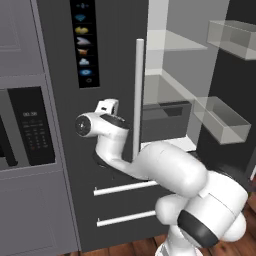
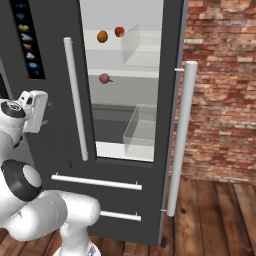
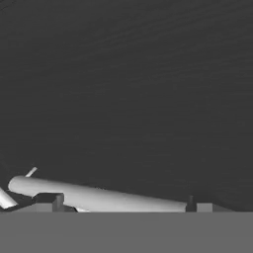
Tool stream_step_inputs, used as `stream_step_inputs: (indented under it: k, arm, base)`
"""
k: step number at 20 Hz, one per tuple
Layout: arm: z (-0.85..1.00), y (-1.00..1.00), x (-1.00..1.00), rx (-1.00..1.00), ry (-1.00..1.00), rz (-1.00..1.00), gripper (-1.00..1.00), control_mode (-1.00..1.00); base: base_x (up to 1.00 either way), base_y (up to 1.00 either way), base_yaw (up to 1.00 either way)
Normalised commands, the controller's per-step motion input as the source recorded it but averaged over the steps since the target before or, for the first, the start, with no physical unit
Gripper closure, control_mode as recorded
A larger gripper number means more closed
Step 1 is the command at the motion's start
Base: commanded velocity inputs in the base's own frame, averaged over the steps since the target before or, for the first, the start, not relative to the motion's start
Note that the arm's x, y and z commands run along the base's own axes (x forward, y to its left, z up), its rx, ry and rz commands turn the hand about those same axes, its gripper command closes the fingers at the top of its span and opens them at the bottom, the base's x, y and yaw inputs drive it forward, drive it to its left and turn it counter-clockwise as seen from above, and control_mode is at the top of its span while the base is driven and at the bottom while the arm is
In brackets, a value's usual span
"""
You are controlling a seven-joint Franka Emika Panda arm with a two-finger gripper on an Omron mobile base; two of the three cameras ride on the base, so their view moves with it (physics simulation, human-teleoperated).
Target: Place the mango in the correct fridge rack based on whether it is a fruit or vegetable. Finally, close the fridge door.
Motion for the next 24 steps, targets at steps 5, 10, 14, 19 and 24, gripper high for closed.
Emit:
stream_step_inputs:
  k: [5, 10, 14, 19, 24]
  arm:
    - [-0.07, -0.29, -1.00, 0.14, -0.09, -0.01, -1.00, -1.00]
    - [-0.03, -0.93, -1.00, 0.35, -0.11, -0.10, -1.00, -1.00]
    - [0.07, -1.00, -1.00, 0.46, -0.09, -0.15, -1.00, -1.00]
    - [0.12, -1.00, -0.93, 0.49, -0.08, -0.17, -1.00, -1.00]
    - [0.10, -1.00, -0.74, 0.49, -0.07, -0.22, -1.00, -1.00]
  base:
    - [0.00, 0.00, 0.00]
    - [0.00, 0.00, 0.00]
    - [0.00, 0.00, 0.00]
    - [0.00, 0.00, 0.00]
    - [0.00, 0.00, 0.00]
